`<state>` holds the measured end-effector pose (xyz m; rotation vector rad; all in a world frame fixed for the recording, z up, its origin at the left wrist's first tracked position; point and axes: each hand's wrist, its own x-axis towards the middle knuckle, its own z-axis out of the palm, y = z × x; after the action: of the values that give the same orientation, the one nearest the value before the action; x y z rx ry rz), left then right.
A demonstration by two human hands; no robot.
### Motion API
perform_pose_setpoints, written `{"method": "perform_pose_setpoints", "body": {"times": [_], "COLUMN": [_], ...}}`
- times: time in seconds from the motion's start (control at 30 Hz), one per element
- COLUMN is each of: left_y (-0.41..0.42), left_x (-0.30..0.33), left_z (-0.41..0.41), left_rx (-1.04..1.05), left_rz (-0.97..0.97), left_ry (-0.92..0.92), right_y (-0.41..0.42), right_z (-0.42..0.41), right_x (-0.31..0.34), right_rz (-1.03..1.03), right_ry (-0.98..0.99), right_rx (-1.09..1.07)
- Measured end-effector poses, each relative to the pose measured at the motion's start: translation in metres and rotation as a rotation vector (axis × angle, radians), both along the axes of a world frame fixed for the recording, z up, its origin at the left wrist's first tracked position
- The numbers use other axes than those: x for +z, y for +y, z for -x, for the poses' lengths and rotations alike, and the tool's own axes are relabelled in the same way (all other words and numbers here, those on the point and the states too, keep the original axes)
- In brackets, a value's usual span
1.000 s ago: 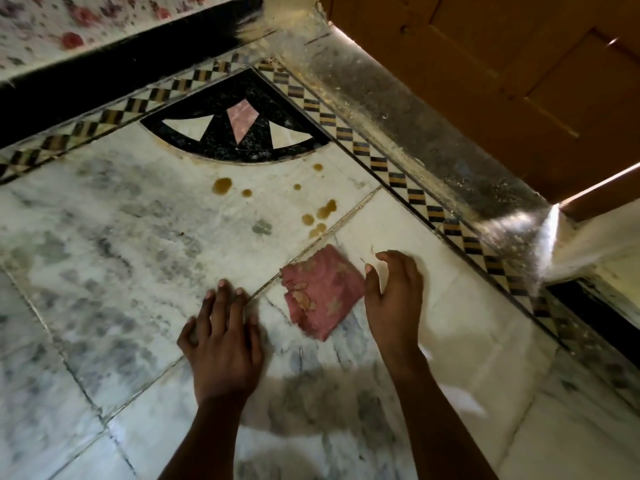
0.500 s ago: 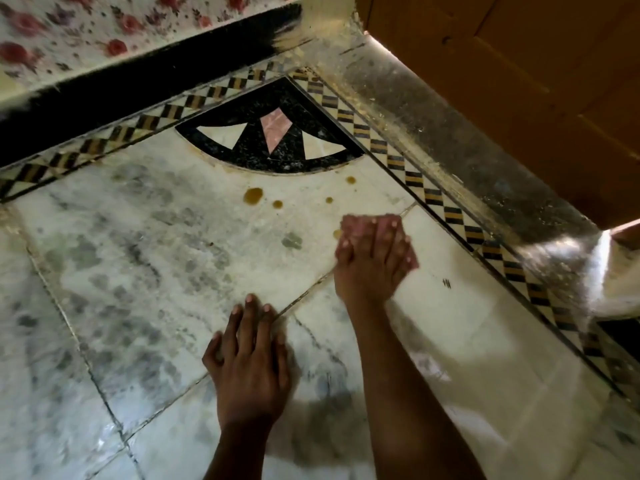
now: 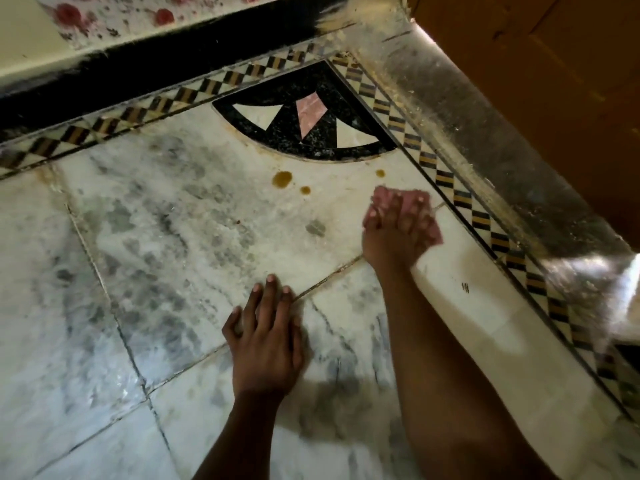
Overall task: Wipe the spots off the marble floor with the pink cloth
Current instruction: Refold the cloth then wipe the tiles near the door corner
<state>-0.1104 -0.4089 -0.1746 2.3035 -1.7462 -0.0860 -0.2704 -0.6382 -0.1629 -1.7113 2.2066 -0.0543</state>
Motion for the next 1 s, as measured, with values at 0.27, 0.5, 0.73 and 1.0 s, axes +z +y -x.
{"method": "perform_pose_setpoints", "body": {"times": [0.27,0.5,0.73,1.0], "left_y": [0.002,0.002,-0.09,-0.115], "left_x": [0.01,0.021,0.043,0.001], "left_z": [-0.001,-0.007,-0.124,-0.157], "left_rx": [-0.007,0.012,-0.06,0.09], "left_rz": [-0.062,-0.04,-0.02,-0.018], "left_ry": [0.035,0.143,0.039,0.061], "right_y": [0.122,0.104,0.093,0.128], "right_z": [0.046,-0.05,-0.016,-0.056], "right_x": [0.005,0.014,0.008,0.001], "right_rz": [0.003,-0.065,-0.079,-0.022], "right_ry": [0.022,-0.031,-0.017,-0.027], "right_rx": [0.377,0.5,0.187,0.53]}}
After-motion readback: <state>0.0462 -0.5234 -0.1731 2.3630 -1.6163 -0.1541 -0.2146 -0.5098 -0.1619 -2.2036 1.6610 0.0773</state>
